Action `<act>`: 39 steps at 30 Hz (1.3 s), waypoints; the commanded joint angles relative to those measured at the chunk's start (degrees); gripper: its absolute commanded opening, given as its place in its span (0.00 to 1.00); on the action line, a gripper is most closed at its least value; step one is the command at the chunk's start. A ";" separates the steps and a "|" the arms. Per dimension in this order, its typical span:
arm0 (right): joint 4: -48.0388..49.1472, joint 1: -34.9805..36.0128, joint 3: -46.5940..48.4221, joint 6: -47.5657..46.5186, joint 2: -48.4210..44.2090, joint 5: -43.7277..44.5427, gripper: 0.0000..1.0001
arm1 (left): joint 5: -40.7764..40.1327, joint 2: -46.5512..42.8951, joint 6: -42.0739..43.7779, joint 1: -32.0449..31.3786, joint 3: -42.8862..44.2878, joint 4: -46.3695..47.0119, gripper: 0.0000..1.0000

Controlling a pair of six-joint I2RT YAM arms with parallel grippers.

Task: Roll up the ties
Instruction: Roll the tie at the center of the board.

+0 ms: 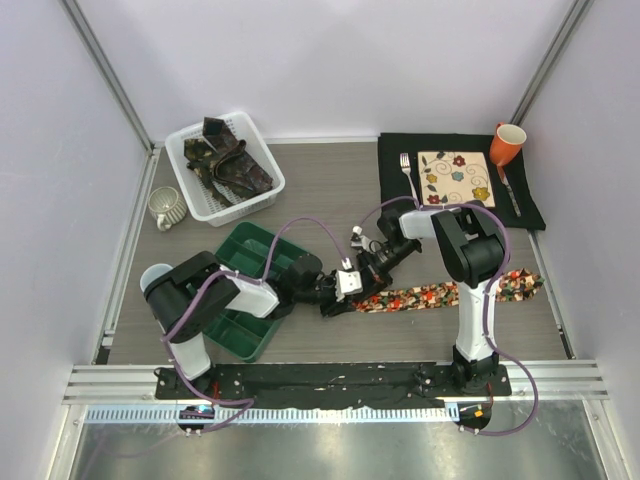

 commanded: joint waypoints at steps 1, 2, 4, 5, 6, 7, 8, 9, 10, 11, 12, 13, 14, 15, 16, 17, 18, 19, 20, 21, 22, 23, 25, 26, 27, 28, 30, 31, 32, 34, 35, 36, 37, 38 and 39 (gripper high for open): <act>3.67 0.19 -1.11 0.42 2.41 11.87 0.02 | -2.19 1.34 2.17 -0.22 1.24 -13.54 0.26; 2.27 0.10 -0.33 0.16 1.97 10.65 0.07 | -2.71 0.99 3.13 -0.22 1.77 -14.85 0.23; 1.29 -0.51 0.20 0.33 -1.00 9.33 0.15 | -3.77 0.46 4.10 -0.57 2.92 -18.72 0.20; -0.02 -0.69 0.64 0.33 -2.24 8.63 0.23 | -4.21 0.11 5.24 -0.66 3.36 -19.86 0.19; -0.82 -1.56 0.82 0.59 -4.78 6.79 0.27 | -5.17 0.02 5.86 -0.75 4.49 -22.83 0.18; -1.52 -1.83 1.08 0.68 -5.85 6.34 0.30 | -5.70 0.02 6.21 -0.83 5.02 -24.08 0.17; -3.18 -2.09 1.17 0.42 -6.99 5.64 0.35 | -6.23 -0.07 6.65 -1.01 5.46 -25.14 0.17; -3.72 -2.44 1.17 0.33 -8.04 3.54 0.36 | -6.84 0.02 7.09 -1.01 6.34 -27.33 0.17; -3.81 -2.80 0.39 1.20 -10.23 2.39 0.38 | -7.37 0.02 7.44 -1.36 6.78 -28.30 0.17; -3.81 -2.97 -0.05 1.47 -11.12 1.25 0.40 | -7.81 0.02 7.62 -1.36 7.14 -29.79 0.17; -3.64 -2.98 -0.49 1.91 -11.83 -1.11 0.42 | -8.17 -0.15 7.89 -1.36 7.75 -30.42 0.18; -2.24 -2.80 -1.54 3.74 -12.53 -2.18 0.42 | -8.34 -0.24 7.97 -1.54 8.02 -31.03 0.18; -1.36 -2.63 -2.25 4.54 -13.58 -3.15 0.42 | -8.52 -0.16 7.98 -1.54 8.28 -32.08 0.18; -0.05 -2.54 -2.95 5.85 -14.03 -4.20 0.42 | -8.78 -0.15 8.15 -1.63 8.72 -32.53 0.19; 2.75 -2.36 -4.26 8.13 -14.20 -4.56 0.42 | -8.78 -0.07 8.24 -1.71 8.89 -32.97 0.19; 4.17 -1.92 -5.06 9.46 -14.47 -5.09 0.42 | -8.87 -0.07 8.24 -1.63 8.98 -33.58 0.19; 5.49 -1.83 -5.68 10.43 -14.47 -5.09 0.42 | -8.96 -0.15 8.15 -1.71 9.25 -33.67 0.20; 8.03 -1.57 -6.99 11.39 -14.56 -5.44 0.42 | -8.96 0.02 8.06 -1.71 9.42 -33.85 0.20; 9.53 -1.22 -7.78 13.67 -14.56 -5.53 0.42 | -9.13 0.11 7.98 -1.63 9.60 -34.46 0.20; 11.03 -1.04 -8.49 14.73 -14.82 -5.53 0.42 | -9.14 0.11 7.71 -1.80 9.86 -34.55 0.21; 13.48 -0.95 -9.80 15.53 -15.17 -5.18 0.42 | -9.14 0.20 7.36 -1.72 9.95 -34.64 0.21; 15.07 -0.95 -10.60 17.45 -15.61 -4.92 0.42 | -9.05 0.11 7.19 -1.71 9.95 -34.73 0.22; 20.58 -0.87 -13.22 20.18 -17.10 -4.04 0.43 | -9.13 0.28 6.49 -1.71 10.04 -34.64 0.22; 22.54 -0.87 -14.20 21.41 -17.72 -2.73 0.43 | -9.14 0.28 6.31 -1.71 10.13 -34.73 0.22; 24.73 -0.78 -14.99 24.73 -18.59 -2.28 0.44 | -9.22 0.28 6.13 -1.71 10.04 -34.64 0.22; 29.45 -0.78 -16.65 26.42 -18.95 -1.84 0.44 | -9.14 0.28 6.04 -1.80 10.04 -34.64 0.22; 32.56 -0.43 -17.54 29.49 -19.30 -0.09 0.44 | -9.40 0.55 5.95 -1.80 10.04 -34.64 0.22; 33.88 -0.25 -17.55 29.94 -19.04 0.27 0.43 | -9.57 0.64 5.87 -1.72 10.04 -34.64 0.22; 33.81 -0.16 -17.46 29.95 -18.78 0.44 0.36 | -9.84 0.64 5.61 -1.80 10.13 -34.73 0.22; 30.93 0.19 -16.94 27.85 -17.99 0.88 0.25 | -10.01 0.72 5.25 -1.71 10.13 -34.99 0.23; 29.51 0.10 -16.76 26.88 -17.72 1.32 0.19 | -10.10 0.72 5.25 -1.71 10.04 -34.99 0.23; 28.11 0.01 -16.49 25.48 -17.20 1.85 0.09 | -10.10 0.64 4.99 -1.80 9.95 -34.99 0.24; 25.22 -0.07 -16.14 23.03 -16.85 2.03 0.04 | -10.28 0.72 4.81 -1.80 9.95 -34.99 0.24; 23.89 -0.16 -15.88 21.87 -16.32 2.55 0.01 | -10.19 0.90 4.64 -1.72 9.78 -35.08 0.24; 23.00 -0.42 -15.96 21.17 -16.23 2.82 0.01 | -10.10 0.81 4.64 -1.71 9.78 -35.08 0.25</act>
